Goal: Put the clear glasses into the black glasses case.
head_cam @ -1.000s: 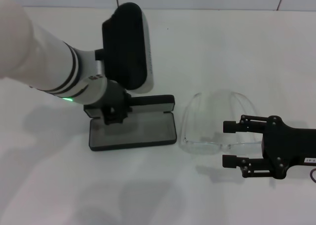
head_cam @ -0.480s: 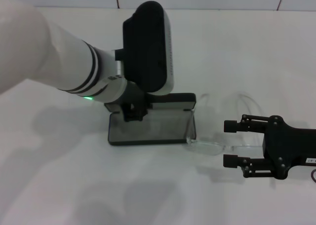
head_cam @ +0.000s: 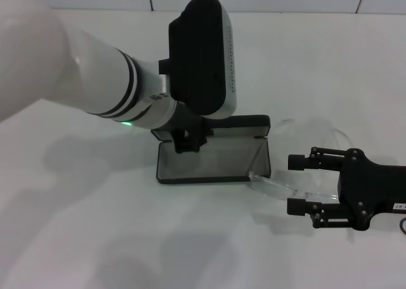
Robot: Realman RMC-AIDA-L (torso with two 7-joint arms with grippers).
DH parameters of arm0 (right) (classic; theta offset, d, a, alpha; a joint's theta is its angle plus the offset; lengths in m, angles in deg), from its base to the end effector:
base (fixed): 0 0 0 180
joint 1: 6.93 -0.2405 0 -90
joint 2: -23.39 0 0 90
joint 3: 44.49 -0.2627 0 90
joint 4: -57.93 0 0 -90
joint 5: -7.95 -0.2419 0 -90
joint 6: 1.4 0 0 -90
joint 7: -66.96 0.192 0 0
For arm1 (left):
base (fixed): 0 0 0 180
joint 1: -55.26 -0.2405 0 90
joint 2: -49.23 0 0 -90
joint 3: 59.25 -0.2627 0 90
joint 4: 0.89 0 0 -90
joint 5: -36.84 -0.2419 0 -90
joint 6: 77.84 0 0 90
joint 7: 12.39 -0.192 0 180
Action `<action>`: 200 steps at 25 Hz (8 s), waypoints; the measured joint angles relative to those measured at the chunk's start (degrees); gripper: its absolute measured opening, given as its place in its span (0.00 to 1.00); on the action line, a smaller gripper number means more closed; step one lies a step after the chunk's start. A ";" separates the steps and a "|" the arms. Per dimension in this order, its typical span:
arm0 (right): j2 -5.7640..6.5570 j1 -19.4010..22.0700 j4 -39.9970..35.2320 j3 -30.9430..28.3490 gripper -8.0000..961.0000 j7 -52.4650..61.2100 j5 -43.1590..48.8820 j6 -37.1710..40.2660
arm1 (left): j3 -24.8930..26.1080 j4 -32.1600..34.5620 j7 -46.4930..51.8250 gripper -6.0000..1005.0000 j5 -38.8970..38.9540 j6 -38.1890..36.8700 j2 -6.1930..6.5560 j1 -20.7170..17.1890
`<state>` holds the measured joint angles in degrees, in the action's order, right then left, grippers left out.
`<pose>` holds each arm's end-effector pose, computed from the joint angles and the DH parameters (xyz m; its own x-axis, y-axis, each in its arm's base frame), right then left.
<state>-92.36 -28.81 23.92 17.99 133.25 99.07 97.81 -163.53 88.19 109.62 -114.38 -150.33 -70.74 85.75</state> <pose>0.2506 0.3050 -0.0541 0.7565 -0.1871 -0.6266 -0.2372 -0.9715 0.0037 -0.1161 0.3772 -0.1108 0.9051 -0.1453 -0.3997 -0.2783 -0.9130 -0.2982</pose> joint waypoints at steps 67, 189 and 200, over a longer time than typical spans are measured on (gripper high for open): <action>5.45 -29.58 -34.21 -1.48 0.77 63.64 41.30 12.93 | 45.63 -38.86 -53.64 0.30 68.32 -30.68 0.67 -23.14; 0.08 -21.40 -46.82 23.61 0.12 74.76 50.19 0.78 | 47.15 -41.18 -56.31 0.28 65.18 -27.62 0.35 -18.45; 0.18 -5.75 -55.02 9.08 0.12 55.08 25.54 0.17 | 46.32 -41.11 -55.98 0.27 73.83 -28.09 0.31 -17.18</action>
<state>-92.18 -34.56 -31.11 27.08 188.33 124.61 97.98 -117.21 47.08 53.64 -40.56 -178.42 -70.43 68.56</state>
